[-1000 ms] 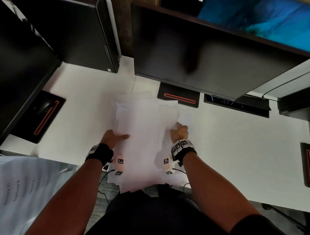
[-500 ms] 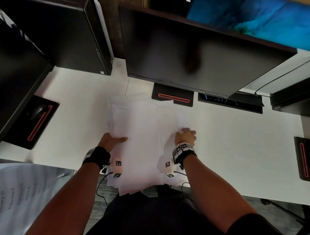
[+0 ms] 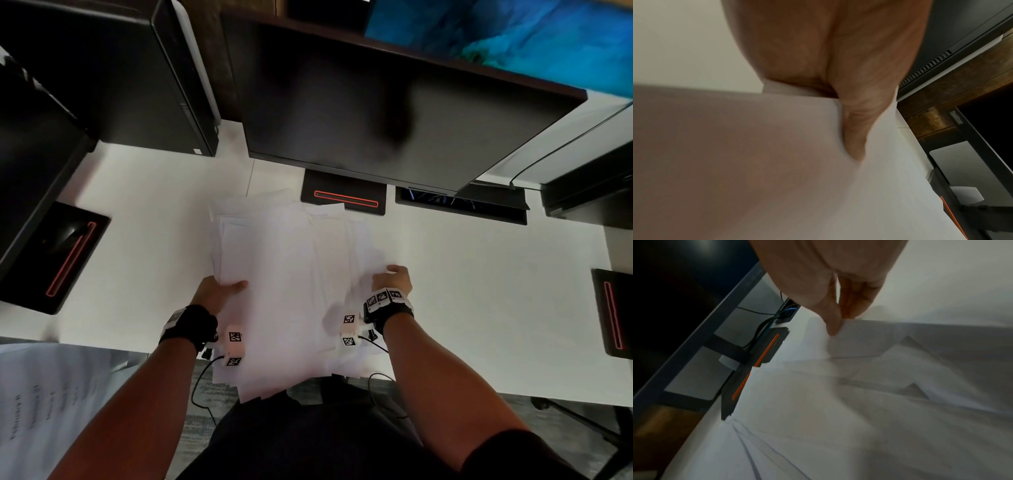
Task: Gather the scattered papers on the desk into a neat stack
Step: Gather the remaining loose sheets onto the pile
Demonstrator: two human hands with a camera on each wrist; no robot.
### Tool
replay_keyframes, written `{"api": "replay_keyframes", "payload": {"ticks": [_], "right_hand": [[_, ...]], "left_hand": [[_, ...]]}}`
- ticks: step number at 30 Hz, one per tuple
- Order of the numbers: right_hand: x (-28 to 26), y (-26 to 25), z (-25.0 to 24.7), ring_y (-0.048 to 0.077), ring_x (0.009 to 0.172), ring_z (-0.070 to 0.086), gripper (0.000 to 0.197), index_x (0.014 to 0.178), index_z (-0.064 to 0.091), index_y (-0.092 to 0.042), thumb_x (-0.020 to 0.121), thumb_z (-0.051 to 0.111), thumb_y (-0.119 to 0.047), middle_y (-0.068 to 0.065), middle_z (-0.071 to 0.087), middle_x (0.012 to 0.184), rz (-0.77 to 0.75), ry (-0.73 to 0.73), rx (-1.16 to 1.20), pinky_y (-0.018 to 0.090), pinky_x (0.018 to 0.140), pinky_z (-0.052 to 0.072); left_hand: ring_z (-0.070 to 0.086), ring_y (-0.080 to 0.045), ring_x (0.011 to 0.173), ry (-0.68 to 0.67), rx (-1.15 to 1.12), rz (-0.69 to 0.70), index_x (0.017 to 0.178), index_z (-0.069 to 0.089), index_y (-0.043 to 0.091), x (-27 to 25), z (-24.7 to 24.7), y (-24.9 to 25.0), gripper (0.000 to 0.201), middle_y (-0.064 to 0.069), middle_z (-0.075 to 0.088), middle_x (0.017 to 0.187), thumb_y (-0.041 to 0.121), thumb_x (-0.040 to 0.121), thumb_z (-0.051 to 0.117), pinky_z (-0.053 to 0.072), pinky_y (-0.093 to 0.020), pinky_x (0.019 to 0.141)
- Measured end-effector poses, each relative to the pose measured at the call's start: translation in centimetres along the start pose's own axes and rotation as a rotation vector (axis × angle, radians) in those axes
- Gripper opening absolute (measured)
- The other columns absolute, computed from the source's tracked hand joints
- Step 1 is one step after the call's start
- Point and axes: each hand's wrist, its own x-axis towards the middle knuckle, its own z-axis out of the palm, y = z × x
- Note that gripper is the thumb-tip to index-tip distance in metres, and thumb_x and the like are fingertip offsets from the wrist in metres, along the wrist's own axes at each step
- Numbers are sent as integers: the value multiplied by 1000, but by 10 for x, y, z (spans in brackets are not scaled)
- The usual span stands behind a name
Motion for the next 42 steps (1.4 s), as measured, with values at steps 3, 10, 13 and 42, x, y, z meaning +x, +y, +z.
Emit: {"api": "replay_keyframes", "payload": {"ticks": [3, 10, 13, 42], "right_hand": [[1, -7, 4, 21, 91, 68, 28, 106, 69, -11, 81, 68, 2, 6, 72, 95, -110, 12, 7, 20, 75, 46], [9, -24, 24, 25, 97, 70, 24, 94, 74, -19, 81, 65, -2, 6, 75, 98, -181, -24, -68, 30, 90, 56], [15, -27, 15, 30, 102, 67, 24, 107, 71, -14, 87, 59, -9, 12, 72, 109, -105, 42, -88, 26, 79, 51], [17, -22, 25, 33, 120, 57, 96, 129, 55, -9, 57, 77, -68, 11, 56, 130, -121, -215, -318, 44, 102, 48]], "left_hand": [[67, -27, 84, 11, 34, 15, 109, 70, -7, -1, 1, -2, 34, -15, 70, 93, 17, 86, 78, 46, -26, 71], [69, -23, 77, -26, 96, -29, 98, 72, -4, 2, -3, -2, 35, -15, 73, 90, 20, 77, 86, 50, -22, 64], [74, -28, 85, -34, 93, -62, 97, 74, -3, 6, -7, -2, 45, -15, 76, 91, 26, 68, 92, 60, -38, 79], [74, -25, 79, -74, -154, -36, 105, 74, 7, -6, 14, 20, 35, -13, 77, 96, 1, 72, 85, 60, -34, 70]]}}
